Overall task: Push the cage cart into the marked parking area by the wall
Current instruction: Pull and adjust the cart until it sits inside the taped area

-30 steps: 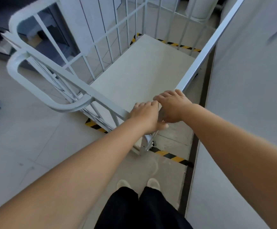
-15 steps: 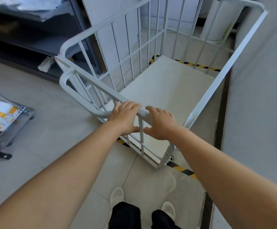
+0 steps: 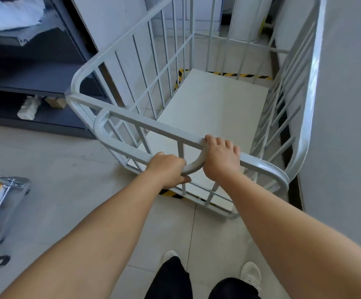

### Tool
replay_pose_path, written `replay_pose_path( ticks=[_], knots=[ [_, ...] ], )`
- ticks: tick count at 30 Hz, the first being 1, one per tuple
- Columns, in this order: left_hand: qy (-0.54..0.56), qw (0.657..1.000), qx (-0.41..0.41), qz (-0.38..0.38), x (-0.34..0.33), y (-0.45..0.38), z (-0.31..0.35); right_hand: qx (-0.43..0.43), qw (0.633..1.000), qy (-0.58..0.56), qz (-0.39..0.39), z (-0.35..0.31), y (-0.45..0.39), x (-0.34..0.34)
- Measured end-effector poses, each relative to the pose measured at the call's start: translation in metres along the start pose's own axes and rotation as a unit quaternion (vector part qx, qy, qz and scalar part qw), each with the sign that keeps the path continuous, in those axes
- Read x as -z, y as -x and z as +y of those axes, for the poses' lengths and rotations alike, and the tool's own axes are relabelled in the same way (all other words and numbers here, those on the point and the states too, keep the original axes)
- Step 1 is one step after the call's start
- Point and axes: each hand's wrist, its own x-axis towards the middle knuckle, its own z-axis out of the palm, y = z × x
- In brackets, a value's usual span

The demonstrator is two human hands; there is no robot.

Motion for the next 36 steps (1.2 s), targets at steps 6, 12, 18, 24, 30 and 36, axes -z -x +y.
replay_pose_path(
  ticks=[6,12,18,24,30,36],
  knots=[
    [-0.046,0.999,-0.011,0.017,-0.006,-0.015,0.002,-0.066,0.996,0.021,0.057,0.020,-0.014,-0.016],
    [-0.053,0.998,-0.010,0.032,-0.009,-0.019,0.009,-0.043,0.992,0.003,0.117,0.031,-0.012,-0.022],
    [-0.053,0.998,-0.001,0.027,-0.012,-0.021,0.021,-0.028,0.993,-0.011,0.111,0.043,-0.010,-0.019],
    [-0.053,0.998,-0.009,0.011,-0.009,-0.031,0.066,-0.023,0.992,-0.004,0.124,0.087,-0.008,-0.010],
    [-0.050,0.998,-0.038,0.013,-0.007,-0.048,0.127,-0.013,0.994,0.001,0.112,0.150,-0.004,0.012],
    [-0.056,0.997,-0.043,0.017,-0.003,-0.063,0.165,0.000,0.993,-0.007,0.118,0.191,-0.007,0.021]
  ],
)
